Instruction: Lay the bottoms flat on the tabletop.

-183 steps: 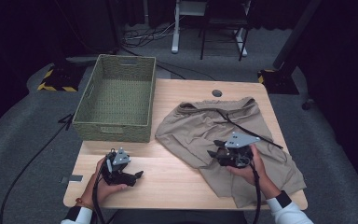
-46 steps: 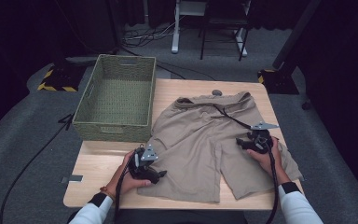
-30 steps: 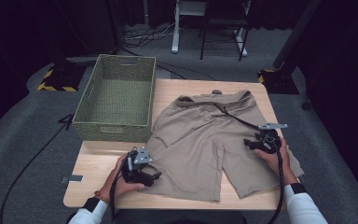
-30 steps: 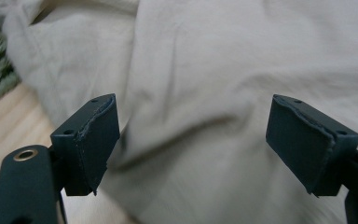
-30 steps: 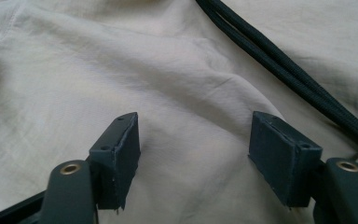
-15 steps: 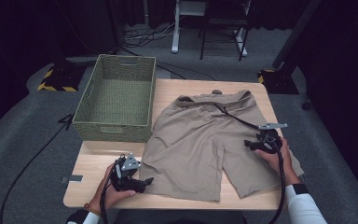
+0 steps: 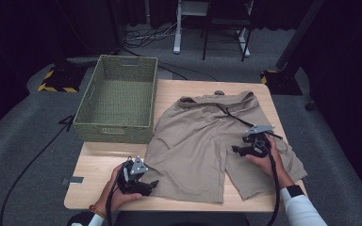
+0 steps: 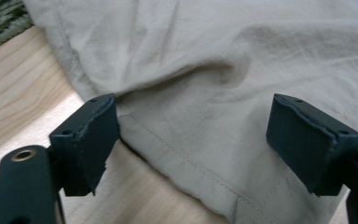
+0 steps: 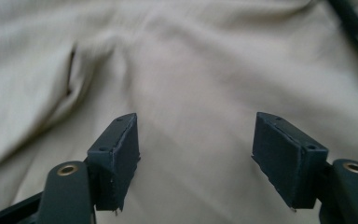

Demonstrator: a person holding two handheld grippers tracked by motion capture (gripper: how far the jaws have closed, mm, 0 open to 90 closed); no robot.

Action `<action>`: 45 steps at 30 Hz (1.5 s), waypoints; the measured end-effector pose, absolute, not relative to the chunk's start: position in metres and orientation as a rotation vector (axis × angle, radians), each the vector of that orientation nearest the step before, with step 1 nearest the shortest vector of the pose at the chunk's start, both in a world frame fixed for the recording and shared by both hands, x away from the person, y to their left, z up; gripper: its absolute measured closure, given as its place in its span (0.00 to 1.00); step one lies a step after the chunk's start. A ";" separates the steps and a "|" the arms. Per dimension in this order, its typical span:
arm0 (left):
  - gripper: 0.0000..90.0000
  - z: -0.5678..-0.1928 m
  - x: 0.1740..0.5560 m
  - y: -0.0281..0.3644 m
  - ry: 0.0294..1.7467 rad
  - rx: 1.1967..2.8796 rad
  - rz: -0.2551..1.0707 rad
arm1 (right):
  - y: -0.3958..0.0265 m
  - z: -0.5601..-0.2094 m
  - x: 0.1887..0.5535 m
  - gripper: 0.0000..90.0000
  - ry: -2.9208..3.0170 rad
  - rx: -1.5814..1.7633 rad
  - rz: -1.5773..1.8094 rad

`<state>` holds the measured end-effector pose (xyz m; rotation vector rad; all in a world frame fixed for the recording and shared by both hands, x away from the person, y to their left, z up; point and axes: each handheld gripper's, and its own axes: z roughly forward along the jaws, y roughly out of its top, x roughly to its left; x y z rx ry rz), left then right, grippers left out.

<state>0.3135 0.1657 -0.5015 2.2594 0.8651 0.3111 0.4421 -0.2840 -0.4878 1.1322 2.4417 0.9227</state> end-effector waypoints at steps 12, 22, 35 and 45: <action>0.19 -0.500 0.280 0.175 0.834 2.283 0.293 | -0.301 -0.493 0.381 0.35 2.420 1.134 0.931; 0.18 -0.491 0.285 0.191 0.954 2.151 0.307 | -0.276 -0.465 0.397 0.36 2.415 1.096 0.906; 0.17 -0.501 0.299 0.170 0.922 2.247 0.328 | -0.163 -0.439 0.481 0.35 2.407 0.960 1.060; 0.17 -0.503 0.301 0.168 0.886 2.244 0.319 | -0.106 -0.458 0.528 0.40 2.448 1.002 1.008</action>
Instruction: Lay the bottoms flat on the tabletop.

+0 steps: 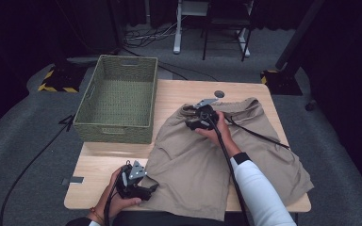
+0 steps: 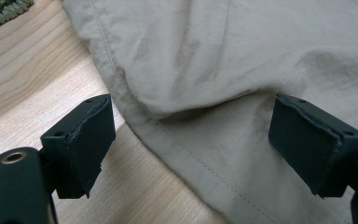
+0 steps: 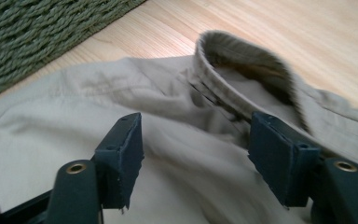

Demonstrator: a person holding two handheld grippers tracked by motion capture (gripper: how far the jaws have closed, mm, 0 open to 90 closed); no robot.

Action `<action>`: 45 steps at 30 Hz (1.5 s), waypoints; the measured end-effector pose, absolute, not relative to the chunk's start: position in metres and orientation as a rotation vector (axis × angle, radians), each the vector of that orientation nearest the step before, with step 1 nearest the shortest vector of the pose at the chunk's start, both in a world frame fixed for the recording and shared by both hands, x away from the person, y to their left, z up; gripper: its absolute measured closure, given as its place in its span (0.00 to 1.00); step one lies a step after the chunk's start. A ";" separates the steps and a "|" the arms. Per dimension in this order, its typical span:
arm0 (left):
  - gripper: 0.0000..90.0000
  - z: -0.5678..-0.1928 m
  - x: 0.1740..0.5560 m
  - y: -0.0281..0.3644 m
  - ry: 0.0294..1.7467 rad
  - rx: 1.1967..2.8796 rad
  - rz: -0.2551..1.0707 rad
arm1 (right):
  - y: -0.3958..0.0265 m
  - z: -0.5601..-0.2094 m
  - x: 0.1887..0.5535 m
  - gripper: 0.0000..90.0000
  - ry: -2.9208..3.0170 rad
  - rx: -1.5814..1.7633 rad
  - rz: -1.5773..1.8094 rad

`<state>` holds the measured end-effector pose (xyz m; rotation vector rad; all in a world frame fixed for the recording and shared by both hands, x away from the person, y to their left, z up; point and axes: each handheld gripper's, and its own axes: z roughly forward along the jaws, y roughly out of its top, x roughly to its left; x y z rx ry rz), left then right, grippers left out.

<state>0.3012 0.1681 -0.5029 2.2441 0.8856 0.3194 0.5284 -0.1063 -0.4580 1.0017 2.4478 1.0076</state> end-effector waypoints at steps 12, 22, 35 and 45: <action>0.17 -0.504 0.296 0.167 0.856 2.244 0.314 | -0.075 -0.469 0.548 0.47 2.446 1.061 1.027; 0.17 -0.504 0.296 0.167 0.852 2.246 0.314 | -0.063 -0.485 0.557 0.41 2.523 1.113 0.870; 0.16 -0.504 0.297 0.166 0.919 2.228 0.339 | -0.076 -0.481 0.552 0.92 2.590 1.099 0.909; 0.14 -0.503 0.299 0.164 0.924 2.237 0.338 | -0.085 -0.467 0.544 0.95 2.567 1.021 0.933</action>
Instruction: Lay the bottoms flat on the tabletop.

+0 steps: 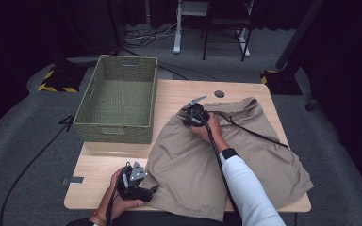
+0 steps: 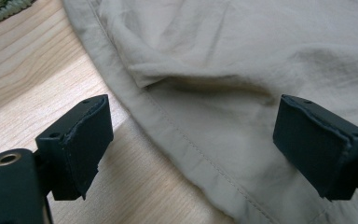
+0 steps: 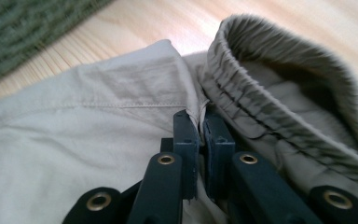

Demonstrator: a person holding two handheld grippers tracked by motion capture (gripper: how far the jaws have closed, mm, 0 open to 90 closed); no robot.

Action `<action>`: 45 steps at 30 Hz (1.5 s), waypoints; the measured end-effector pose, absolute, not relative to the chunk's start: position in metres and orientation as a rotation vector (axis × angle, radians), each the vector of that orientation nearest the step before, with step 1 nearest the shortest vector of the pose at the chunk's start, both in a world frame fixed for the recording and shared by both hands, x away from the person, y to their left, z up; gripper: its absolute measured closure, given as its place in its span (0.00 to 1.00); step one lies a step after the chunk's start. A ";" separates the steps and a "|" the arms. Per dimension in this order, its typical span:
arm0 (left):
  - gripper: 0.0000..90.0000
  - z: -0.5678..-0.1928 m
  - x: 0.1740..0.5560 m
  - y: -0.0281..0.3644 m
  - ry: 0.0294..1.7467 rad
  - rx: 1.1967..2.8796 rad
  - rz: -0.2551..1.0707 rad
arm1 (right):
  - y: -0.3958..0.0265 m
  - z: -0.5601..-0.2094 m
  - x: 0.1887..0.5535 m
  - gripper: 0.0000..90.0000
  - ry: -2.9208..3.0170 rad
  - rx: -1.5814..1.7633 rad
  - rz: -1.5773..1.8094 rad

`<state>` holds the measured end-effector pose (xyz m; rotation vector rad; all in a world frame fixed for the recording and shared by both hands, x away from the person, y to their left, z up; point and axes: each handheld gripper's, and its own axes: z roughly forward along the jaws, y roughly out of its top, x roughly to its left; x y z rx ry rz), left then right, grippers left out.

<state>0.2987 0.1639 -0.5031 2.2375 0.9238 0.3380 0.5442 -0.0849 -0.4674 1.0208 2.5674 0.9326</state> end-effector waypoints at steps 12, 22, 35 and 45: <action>0.51 -0.499 0.300 0.157 0.901 2.214 0.334 | -0.088 -0.450 0.540 0.96 2.533 0.961 0.976; 0.98 -0.491 0.300 0.165 0.883 2.201 0.324 | -0.077 -0.424 0.543 0.96 2.497 0.917 1.075; 0.99 -0.436 0.294 0.149 0.686 2.026 0.379 | -0.068 -0.372 0.541 0.96 2.443 0.837 1.144; 0.99 -0.383 0.300 0.095 0.492 1.941 0.420 | -0.130 -0.339 0.538 0.96 2.392 0.852 1.140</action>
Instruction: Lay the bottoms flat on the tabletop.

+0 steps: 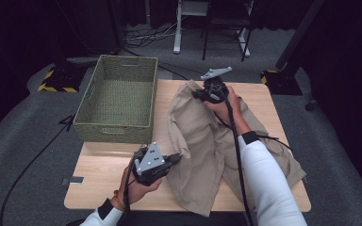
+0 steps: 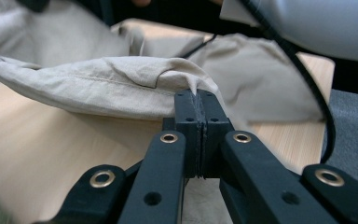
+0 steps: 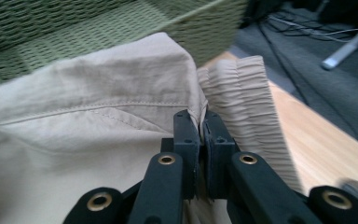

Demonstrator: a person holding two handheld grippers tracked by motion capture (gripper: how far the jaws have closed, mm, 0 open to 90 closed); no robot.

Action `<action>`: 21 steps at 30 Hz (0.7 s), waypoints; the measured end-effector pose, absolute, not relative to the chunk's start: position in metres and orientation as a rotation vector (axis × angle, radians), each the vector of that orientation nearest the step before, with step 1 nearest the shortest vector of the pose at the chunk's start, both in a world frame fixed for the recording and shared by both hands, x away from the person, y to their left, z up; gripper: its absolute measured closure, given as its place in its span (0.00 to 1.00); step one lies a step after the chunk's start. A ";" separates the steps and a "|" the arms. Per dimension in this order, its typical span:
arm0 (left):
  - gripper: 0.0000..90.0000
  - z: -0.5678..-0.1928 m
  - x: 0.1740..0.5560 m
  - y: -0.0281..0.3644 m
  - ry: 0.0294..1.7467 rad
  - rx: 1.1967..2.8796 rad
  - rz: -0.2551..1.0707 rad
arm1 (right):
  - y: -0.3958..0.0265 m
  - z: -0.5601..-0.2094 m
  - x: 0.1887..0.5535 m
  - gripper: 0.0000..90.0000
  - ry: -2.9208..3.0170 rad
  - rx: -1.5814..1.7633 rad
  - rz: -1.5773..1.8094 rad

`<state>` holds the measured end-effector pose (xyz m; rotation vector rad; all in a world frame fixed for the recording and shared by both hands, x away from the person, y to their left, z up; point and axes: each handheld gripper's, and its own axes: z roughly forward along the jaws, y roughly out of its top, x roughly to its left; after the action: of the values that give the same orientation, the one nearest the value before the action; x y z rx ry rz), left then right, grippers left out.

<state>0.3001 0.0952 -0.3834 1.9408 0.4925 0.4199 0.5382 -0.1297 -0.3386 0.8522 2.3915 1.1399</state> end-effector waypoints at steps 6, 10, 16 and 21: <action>0.99 -0.377 0.308 0.038 0.373 1.980 0.418 | -0.182 -0.335 0.534 0.94 2.358 0.921 1.123; 0.99 -0.394 0.318 -0.002 0.326 2.058 0.386 | -0.211 -0.348 0.533 0.94 2.359 0.990 1.045; 0.99 -0.433 0.332 -0.054 0.302 2.190 0.295 | -0.249 -0.380 0.534 0.94 2.362 1.110 0.905; 0.98 -0.461 0.335 -0.079 0.286 2.293 0.242 | -0.279 -0.417 0.534 0.94 2.378 1.197 0.773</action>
<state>0.3351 -0.0785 -0.4610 2.2931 0.2859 0.2421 0.5335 -0.2790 -0.4171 1.1968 2.3781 0.7729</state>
